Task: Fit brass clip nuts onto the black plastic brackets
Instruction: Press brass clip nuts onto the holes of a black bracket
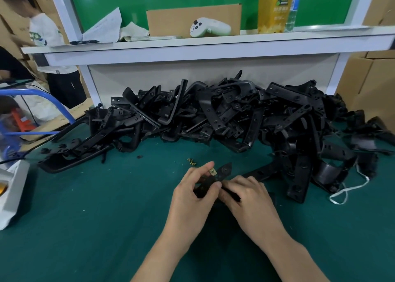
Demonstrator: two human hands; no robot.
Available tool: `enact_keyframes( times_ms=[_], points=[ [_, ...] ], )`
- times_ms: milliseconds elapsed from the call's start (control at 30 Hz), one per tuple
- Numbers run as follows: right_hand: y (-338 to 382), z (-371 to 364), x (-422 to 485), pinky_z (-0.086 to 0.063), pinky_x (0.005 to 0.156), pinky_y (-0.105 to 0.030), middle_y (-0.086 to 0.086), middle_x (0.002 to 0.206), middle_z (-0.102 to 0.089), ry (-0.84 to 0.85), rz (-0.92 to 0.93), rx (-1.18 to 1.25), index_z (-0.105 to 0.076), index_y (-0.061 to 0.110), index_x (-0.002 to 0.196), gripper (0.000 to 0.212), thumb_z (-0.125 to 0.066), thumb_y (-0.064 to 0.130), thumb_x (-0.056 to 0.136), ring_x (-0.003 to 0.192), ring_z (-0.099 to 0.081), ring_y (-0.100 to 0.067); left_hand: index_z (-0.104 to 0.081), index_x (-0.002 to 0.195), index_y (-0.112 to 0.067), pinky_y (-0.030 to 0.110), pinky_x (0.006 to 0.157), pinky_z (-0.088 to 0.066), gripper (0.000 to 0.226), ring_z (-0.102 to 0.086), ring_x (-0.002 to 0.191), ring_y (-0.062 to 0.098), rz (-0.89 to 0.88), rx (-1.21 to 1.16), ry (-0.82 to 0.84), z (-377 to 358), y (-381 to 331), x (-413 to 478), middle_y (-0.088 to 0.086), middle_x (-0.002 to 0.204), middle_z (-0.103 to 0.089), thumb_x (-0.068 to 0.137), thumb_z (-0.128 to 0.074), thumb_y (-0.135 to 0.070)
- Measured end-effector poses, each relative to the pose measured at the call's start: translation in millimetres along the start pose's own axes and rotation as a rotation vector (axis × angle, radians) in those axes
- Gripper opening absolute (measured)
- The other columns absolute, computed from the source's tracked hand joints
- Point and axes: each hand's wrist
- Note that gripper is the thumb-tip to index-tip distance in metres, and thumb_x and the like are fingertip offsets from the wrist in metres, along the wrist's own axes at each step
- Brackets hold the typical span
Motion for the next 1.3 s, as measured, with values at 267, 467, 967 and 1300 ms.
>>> enact_keyframes(
  times_ms=[267, 467, 967, 1300],
  points=[
    [1.4, 0.2, 0.3, -0.039, 0.077, -0.034, 0.015, 0.086, -0.062, -0.014, 0.004, 0.008, -0.074, 0.033, 0.108, 0.060, -0.028, 0.067, 0.090, 0.081, -0.043, -0.010, -0.061, 0.116, -0.053, 0.006, 0.081, -0.045, 0.041, -0.063, 0.099, -0.002, 0.009, -0.008, -0.011, -0.4, 3.0, 0.6, -0.020, 0.102, -0.064, 0.092, -0.072, -0.022],
    [2.4, 3.4, 1.1, -0.038, 0.082, -0.035, 0.014, 0.090, -0.063, 0.039, -0.017, 0.012, -0.074, 0.034, 0.111, 0.063, -0.025, 0.068, 0.087, 0.086, -0.046, -0.013, -0.064, 0.119, -0.047, 0.010, 0.083, -0.048, 0.038, -0.064, 0.098, -0.003, 0.022, -0.027, -0.003, -1.5, 5.5, 0.4, -0.021, 0.101, -0.065, 0.092, -0.072, -0.021],
    [0.9, 2.8, -0.3, -0.033, 0.076, -0.031, 0.014, 0.085, -0.062, -0.026, 0.034, 0.041, -0.076, 0.030, 0.104, 0.016, -0.066, 0.037, 0.093, 0.080, -0.042, -0.010, -0.050, 0.113, -0.060, 0.009, 0.081, -0.049, 0.040, -0.057, 0.108, -0.012, 0.026, 0.172, -0.053, -4.0, 13.0, -0.5, -0.038, 0.112, -0.060, 0.075, -0.061, -0.067],
    [-2.6, 0.7, 0.9, -0.027, 0.077, -0.029, 0.013, 0.084, -0.063, -0.019, 0.026, 0.072, -0.078, 0.031, 0.102, 0.014, -0.070, 0.033, 0.091, 0.079, -0.040, -0.008, -0.052, 0.100, -0.060, 0.018, 0.088, -0.053, 0.025, -0.061, 0.105, -0.009, 0.015, 0.225, -0.081, -8.2, 9.1, -5.2, -0.034, 0.109, -0.063, 0.087, -0.070, -0.047]
  ],
)
Point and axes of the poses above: each hand's wrist, its own x-axis towards the middle knuckle, its own z-axis out of the back of the hand, y = z × x
